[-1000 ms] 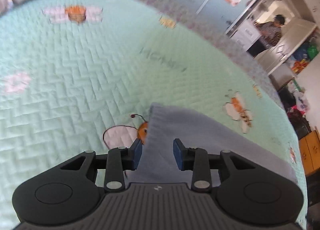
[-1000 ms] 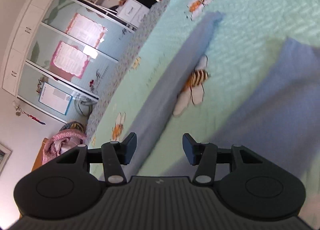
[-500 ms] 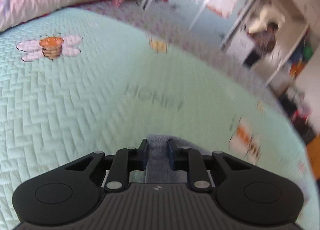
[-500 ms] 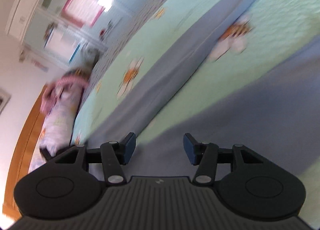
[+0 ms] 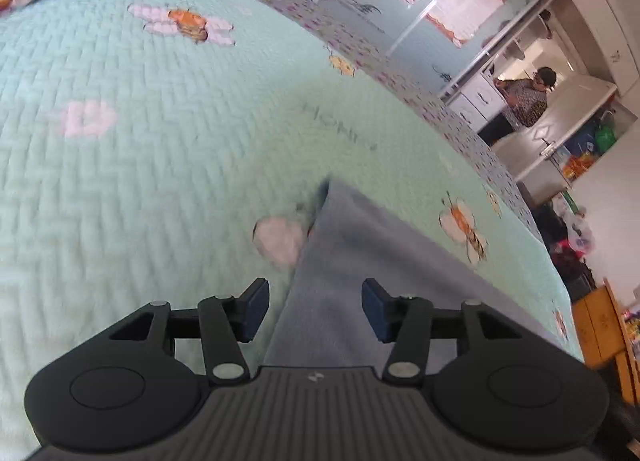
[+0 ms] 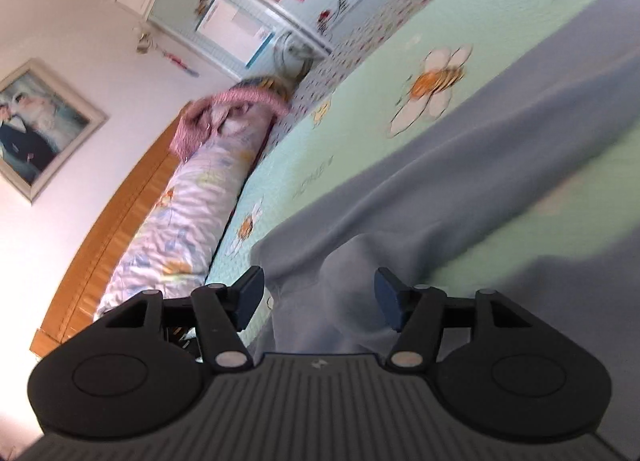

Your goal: Fold clothes

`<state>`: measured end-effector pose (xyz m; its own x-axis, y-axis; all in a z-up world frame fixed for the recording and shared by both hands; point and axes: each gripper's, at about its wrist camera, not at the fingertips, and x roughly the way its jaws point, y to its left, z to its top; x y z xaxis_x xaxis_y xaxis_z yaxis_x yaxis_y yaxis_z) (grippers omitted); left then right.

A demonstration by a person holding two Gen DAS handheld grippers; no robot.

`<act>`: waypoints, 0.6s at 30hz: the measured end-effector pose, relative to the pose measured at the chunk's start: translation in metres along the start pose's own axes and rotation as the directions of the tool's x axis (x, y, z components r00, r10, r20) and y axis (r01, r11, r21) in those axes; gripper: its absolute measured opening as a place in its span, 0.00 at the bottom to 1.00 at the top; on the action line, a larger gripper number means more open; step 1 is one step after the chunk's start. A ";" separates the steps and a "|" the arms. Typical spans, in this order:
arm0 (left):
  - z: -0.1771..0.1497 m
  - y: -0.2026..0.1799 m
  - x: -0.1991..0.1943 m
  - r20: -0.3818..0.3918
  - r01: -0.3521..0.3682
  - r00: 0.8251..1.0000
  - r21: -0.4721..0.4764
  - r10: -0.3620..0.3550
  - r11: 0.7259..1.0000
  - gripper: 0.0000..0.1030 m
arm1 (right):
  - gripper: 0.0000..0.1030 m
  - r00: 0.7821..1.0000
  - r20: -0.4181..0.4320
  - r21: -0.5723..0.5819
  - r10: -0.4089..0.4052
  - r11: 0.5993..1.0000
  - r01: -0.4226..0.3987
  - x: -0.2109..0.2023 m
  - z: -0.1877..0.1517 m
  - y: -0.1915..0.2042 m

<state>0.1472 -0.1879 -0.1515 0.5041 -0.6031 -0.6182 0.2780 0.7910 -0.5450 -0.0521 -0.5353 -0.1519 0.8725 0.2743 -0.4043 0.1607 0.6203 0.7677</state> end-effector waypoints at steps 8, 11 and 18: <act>-0.032 -0.005 -0.025 0.001 -0.042 0.999 -0.037 0.042 0.998 0.52 | 0.60 0.999 -0.019 0.004 -0.049 0.999 0.049 -0.001 -0.022 0.003; -0.059 0.001 -0.047 0.063 -0.059 0.996 -0.118 0.066 0.991 0.52 | 0.61 0.998 0.018 -0.013 -0.067 0.998 0.068 -0.028 -0.022 0.003; -0.102 0.018 -0.083 0.055 -0.073 0.994 -0.306 0.094 0.949 0.52 | 0.61 0.984 0.071 0.163 -0.166 0.975 0.153 -0.129 -0.041 -0.046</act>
<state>0.0271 -0.1339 -0.1679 0.5725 -0.5193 -0.6345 -0.0230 0.7634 -0.6455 -0.1912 -0.5698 -0.1554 0.8641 0.1149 -0.4901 0.3653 0.5266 0.7676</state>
